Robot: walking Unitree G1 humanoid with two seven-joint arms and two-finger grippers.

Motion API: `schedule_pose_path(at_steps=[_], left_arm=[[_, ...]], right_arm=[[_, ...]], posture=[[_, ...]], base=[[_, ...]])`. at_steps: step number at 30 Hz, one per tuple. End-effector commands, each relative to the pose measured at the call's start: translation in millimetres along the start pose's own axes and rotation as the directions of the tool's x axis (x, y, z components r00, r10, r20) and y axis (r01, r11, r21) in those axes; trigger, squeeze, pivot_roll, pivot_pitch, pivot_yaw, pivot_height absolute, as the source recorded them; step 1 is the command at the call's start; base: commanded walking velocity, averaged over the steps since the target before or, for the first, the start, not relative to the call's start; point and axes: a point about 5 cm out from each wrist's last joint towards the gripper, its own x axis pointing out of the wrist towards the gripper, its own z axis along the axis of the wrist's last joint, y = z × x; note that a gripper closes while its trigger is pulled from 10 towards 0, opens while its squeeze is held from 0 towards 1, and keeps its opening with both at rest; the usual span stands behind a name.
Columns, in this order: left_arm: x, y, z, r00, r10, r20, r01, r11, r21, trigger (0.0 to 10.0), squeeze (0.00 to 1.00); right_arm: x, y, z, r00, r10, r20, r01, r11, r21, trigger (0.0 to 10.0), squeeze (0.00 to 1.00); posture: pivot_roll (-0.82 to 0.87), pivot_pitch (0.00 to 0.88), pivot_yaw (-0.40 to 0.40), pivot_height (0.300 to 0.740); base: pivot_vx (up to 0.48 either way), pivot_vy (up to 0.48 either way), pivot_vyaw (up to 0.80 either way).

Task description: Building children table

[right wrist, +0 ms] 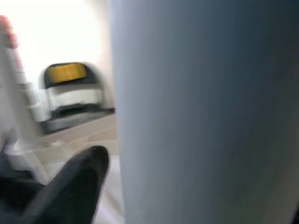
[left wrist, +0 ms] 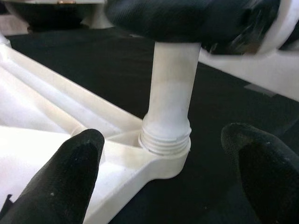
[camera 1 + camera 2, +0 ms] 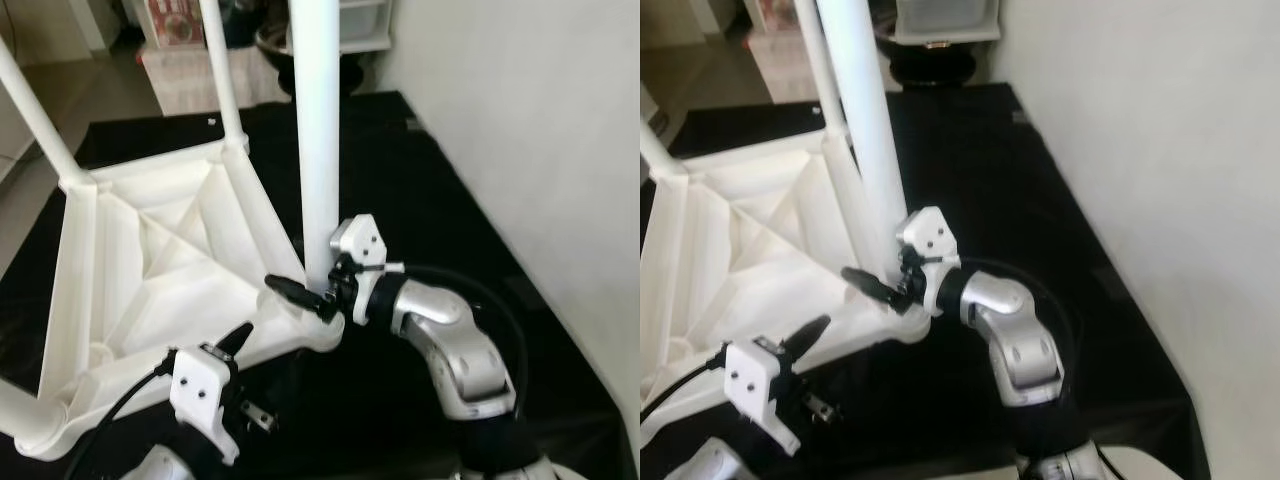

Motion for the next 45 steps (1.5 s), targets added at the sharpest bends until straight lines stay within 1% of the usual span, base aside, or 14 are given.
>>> schedule_pose_path(at_steps=[1, 3, 4, 7, 10, 21, 23, 31, 36, 40, 42, 43, 44, 45], left_arm=[[-1.7, 0.5, -3.6, 1.0, 0.004, -0.023, -0.004, 1.0, -0.01, 10.0, 0.0], [-1.5, 0.3, -3.6, 1.0, 0.004, -0.023, -0.004, 1.0, -0.01, 10.0, 0.0], [-1.4, 0.0, -3.7, 1.0, 0.006, -0.022, -0.006, 1.0, -0.011, 10.0, 0.0], [-1.4, -0.1, -3.6, 1.0, 0.007, -0.022, -0.007, 1.0, -0.011, 10.0, 0.0], [-1.8, -1.4, -3.5, 1.0, 0.008, -0.021, -0.008, 1.0, -0.011, 10.0, 0.0], [-2.7, -2.7, -2.9, 1.0, 0.01, -0.023, -0.01, 1.0, -0.011, 10.0, 0.0], [-3.1, -3.4, -2.5, 1.0, 0.007, -0.025, -0.007, 1.0, -0.011, 10.0, 0.0], [-3.4, -4.6, -1.9, 1.0, 0.008, -0.025, -0.009, 1.0, -0.012, 10.0, 0.0], [-3.3, -5.1, -1.8, 1.0, 0.009, -0.023, -0.009, 1.0, -0.014, 10.0, 0.0], [-3.3, -5.3, -1.4, 1.0, 0.009, -0.019, -0.009, 1.0, -0.018, 10.0, 0.0], [-3.3, -5.3, -1.4, 1.0, 0.009, -0.019, -0.009, 1.0, -0.018, 10.0, 0.0], [-3.3, -5.3, -1.5, 1.0, 0.008, -0.02, -0.009, 1.0, -0.018, 10.0, 0.0], [-3.9, -4.8, -1.4, 1.0, 0.009, -0.02, -0.009, 1.0, -0.017, 10.0, 0.0], [-4.5, -4.2, -1.4, 1.0, 0.01, -0.02, -0.011, 1.0, -0.016, 10.0, 0.0]], right_arm=[[-0.2, -5.0, -3.8, 0.991, 0.132, -0.002, -0.132, 0.991, -0.013, 10.0, 1.0], [-2.8, -7.2, -4.8, 0.986, 0.169, -0.015, -0.169, 0.985, -0.015, 10.0, 1.0], [-7.8, -9.3, -9.1, 0.966, 0.253, -0.049, -0.253, 0.967, 0.01, 10.0, 0.0], [-9.3, -10.9, -10.7, 0.96, 0.274, -0.062, -0.274, 0.962, 0.02, 10.0, 0.0], [-7.7, -25.7, -11.1, 0.95, 0.302, -0.078, -0.299, 0.953, 0.047, 10.0, 0.0], [-9.8, -39.1, -5.2, 0.898, 0.433, -0.083, -0.427, 0.901, 0.078, 10.0, 0.0], [-10.5, -44.0, -1.5, 0.875, 0.474, -0.094, -0.468, 0.88, 0.078, 0.0, 0.0], [-12.4, -48.0, -0.1, 0.851, 0.514, -0.107, -0.507, 0.858, 0.084, 0.0, 0.0], [-18.8, -51.0, -6.8, 0.88, 0.461, -0.115, -0.456, 0.887, 0.07, 0.0, 0.0], [-36.2, -41.8, -19.7, 0.952, 0.282, -0.123, -0.278, 0.959, 0.043, 0.0, 0.0], [-36.2, -41.8, -19.7, 0.952, 0.282, -0.123, -0.278, 0.959, 0.043, 0.0, 0.0], [-38.5, -38.3, -23.3, 0.963, 0.232, -0.135, -0.229, 0.973, 0.036, 0.0, 0.0], [-38.8, -29.3, -30.7, 0.986, 0.032, -0.163, -0.03, 0.999, 0.014, 0.0, 0.0], [-42.0, -23.7, -34.1, 0.976, -0.125, -0.179, 0.125, 0.992, -0.008, 0.0, 0.0]], posture=[[0.03, 0.123, 0.006, 0.74], [0.03, 0.125, 0.004, 0.74], [0.03, 0.127, 0.009, 0.74], [0.03, 0.127, 0.009, 0.74], [0.04, 0.129, 0.003, 0.74], [0.06, 0.132, 0.009, 0.74], [0.06, 0.135, 0.006, 0.74], [0.06, 0.138, 0.003, 0.74], [0.06, 0.138, 0.003, 0.74], [0.04, 0.144, -0.003, 0.74], [0.04, 0.144, -0.003, 0.74], [0.04, 0.144, -0.003, 0.74], [0.02, 0.144, -0.01, 0.74], [0.02, 0.144, -0.008, 0.74]], base=[[0.0, 0.0, 0.0], [0.0, 0.0, 0.0], [0.0, 0.0, 0.0], [0.0, 0.0, 0.0], [0.0, 0.0, 0.0], [0.0, 0.0, 0.0], [0.0, 0.0, 0.0], [0.0, 0.0, 0.0], [0.0, 0.0, 0.0], [0.0, 0.0, 0.0], [0.0, 0.0, 0.0], [0.0, 0.0, 0.0], [0.0, 0.0, 0.0], [0.0, 0.0, 0.0]])
